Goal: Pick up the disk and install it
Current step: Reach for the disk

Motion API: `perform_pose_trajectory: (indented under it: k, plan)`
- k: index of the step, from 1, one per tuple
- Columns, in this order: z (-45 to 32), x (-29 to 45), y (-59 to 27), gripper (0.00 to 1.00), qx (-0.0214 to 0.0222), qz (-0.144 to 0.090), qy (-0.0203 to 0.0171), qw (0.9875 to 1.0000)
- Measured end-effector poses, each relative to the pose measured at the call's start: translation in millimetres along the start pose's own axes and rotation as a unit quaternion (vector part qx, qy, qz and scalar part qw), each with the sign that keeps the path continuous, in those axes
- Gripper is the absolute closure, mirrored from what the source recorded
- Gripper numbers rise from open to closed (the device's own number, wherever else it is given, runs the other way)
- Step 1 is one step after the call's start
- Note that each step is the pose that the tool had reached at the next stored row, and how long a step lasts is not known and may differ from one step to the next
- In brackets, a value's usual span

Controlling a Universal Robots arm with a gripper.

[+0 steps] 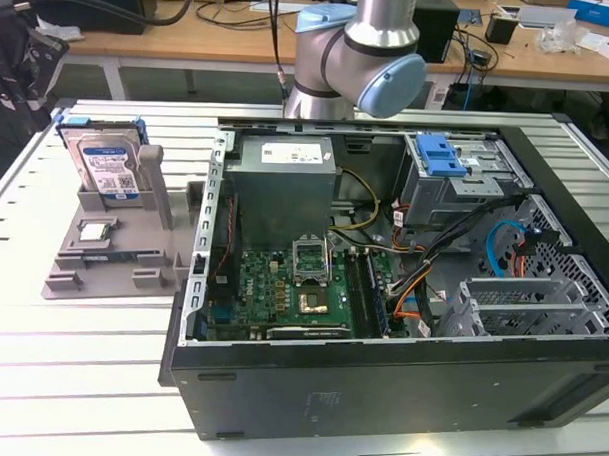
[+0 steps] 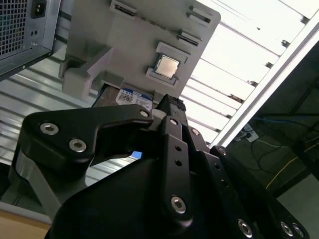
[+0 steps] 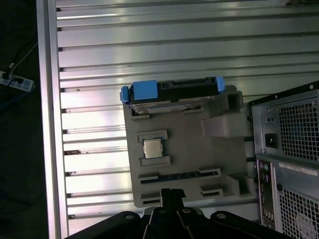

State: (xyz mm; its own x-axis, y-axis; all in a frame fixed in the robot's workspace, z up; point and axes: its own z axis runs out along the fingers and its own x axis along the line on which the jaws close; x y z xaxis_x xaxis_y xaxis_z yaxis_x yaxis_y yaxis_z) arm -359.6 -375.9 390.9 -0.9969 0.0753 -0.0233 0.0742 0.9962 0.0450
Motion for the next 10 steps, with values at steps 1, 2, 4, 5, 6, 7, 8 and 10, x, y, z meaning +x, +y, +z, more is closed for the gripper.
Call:
perform_pose_trajectory:
  k: [1, 2, 4, 5, 6, 7, 8, 10]
  plan:
    - [0.0, 1.0, 0.0, 0.89, 0.0000, 0.000, 0.0000, 1.0000]
    - [0.0, 2.3, -0.1, 0.89, 0.0000, 0.000, 0.0000, 1.0000]
    - [-0.1, 6.3, -0.2, 0.89, 0.0000, 0.000, 0.0000, 1.0000]
    - [-0.1, 7.6, -0.3, 0.89, 0.0000, 0.000, 0.0000, 1.0000]
    - [0.0, 8.8, -0.3, 0.89, 0.0000, 0.000, 0.0000, 1.0000]
    - [0.0, 10.0, -0.3, 0.89, 0.0000, 0.000, 0.0000, 1.0000]
    - [-0.1, 12.4, -0.4, 0.89, 0.0000, 0.000, 0.0000, 1.0000]
    - [-0.1, 14.7, -0.4, 0.89, 0.0000, 0.000, 0.0000, 1.0000]
